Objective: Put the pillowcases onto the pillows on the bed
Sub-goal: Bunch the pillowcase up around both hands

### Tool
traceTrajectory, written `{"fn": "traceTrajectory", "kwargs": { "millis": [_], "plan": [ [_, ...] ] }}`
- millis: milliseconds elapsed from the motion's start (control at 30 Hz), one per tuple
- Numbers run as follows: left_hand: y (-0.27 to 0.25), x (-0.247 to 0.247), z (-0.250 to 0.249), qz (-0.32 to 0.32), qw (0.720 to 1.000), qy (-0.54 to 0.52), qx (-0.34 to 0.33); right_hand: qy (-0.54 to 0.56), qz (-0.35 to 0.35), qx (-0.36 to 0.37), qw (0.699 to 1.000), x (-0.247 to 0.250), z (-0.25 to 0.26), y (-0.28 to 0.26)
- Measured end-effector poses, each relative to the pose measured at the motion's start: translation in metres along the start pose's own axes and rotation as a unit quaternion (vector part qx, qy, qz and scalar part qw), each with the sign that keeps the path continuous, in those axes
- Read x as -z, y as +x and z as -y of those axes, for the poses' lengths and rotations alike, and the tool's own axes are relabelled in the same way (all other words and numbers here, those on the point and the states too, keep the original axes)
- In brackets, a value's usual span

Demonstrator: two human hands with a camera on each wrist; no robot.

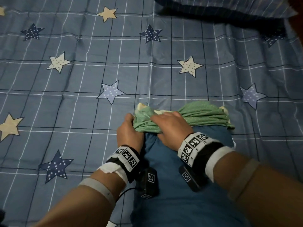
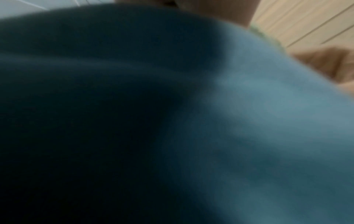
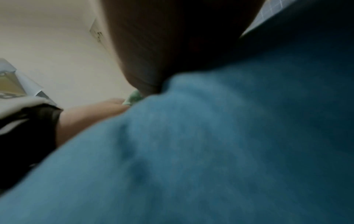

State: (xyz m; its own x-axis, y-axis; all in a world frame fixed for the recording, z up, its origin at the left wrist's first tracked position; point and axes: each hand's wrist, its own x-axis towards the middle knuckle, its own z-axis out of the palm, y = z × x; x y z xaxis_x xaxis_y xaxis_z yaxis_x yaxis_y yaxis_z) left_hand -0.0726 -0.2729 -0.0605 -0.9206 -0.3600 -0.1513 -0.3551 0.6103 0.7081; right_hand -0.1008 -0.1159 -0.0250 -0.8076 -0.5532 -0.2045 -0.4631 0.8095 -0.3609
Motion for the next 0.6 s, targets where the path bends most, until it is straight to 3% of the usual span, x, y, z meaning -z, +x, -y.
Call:
{"fn": "traceTrajectory", "kwargs": {
  "millis": [200, 400, 600],
  "plan": [
    [-0.007, 0.001, 0.019, 0.014, 0.999, -0.033, 0.005, -0.010, 0.013, 0.010, 1.000, -0.007, 0.009, -0.005],
    [-0.007, 0.009, 0.030, 0.059, 0.998, 0.006, -0.011, -0.075, 0.065, -0.050, 0.994, -0.008, 0.014, 0.013],
    [-0.010, 0.023, 0.042, 0.133, 0.991, 0.014, -0.014, -0.066, -0.002, -0.047, 0.997, -0.002, 0.019, 0.009]
  ]
}}
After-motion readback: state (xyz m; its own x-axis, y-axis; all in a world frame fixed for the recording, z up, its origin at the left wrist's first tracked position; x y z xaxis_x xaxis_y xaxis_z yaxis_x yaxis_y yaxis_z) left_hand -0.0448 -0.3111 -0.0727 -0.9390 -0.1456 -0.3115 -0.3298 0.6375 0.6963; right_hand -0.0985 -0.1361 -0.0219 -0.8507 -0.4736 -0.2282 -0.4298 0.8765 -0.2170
